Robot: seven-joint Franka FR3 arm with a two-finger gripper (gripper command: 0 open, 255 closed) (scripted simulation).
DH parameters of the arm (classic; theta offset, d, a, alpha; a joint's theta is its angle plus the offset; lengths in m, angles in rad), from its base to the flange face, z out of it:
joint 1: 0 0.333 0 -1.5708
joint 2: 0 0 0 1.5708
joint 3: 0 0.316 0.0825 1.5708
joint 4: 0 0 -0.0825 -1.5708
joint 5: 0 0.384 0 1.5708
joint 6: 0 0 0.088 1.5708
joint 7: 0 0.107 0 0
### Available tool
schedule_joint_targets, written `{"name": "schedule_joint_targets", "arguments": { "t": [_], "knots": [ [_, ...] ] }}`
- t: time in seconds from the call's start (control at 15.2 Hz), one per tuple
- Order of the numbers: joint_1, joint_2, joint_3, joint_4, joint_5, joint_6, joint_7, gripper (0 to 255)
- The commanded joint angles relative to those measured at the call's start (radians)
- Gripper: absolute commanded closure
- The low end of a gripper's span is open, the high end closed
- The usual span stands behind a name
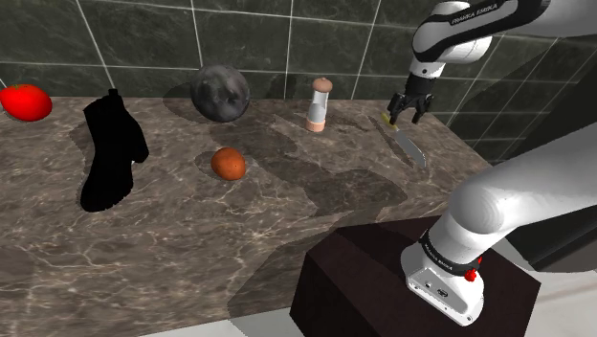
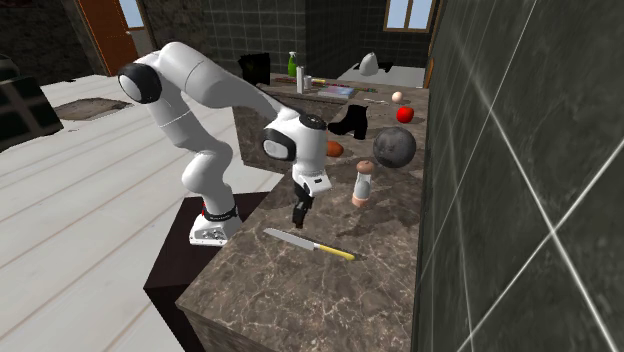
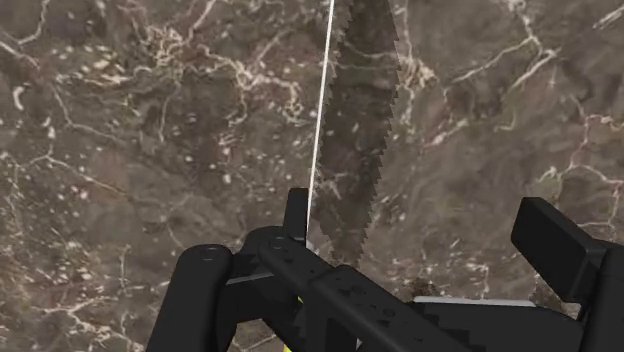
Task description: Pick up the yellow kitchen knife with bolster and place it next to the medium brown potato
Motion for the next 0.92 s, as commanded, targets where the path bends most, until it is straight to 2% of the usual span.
{"name": "schedule_joint_targets", "arguments": {
  "t": [0.0, 0.13, 0.66, 0.86],
  "knots": [
    [-0.012, 0.076, -0.039, 0.015, 0.007, 0.061, -0.022, 0],
    [-0.023, 0.141, -0.073, 0.032, 0.021, 0.106, -0.044, 0],
    [-0.02, 0.208, -0.089, -0.025, 0.04, 0.227, -0.063, 0],
    [-0.02, 0.208, -0.089, -0.025, 0.04, 0.227, -0.063, 0]
  ]
}}
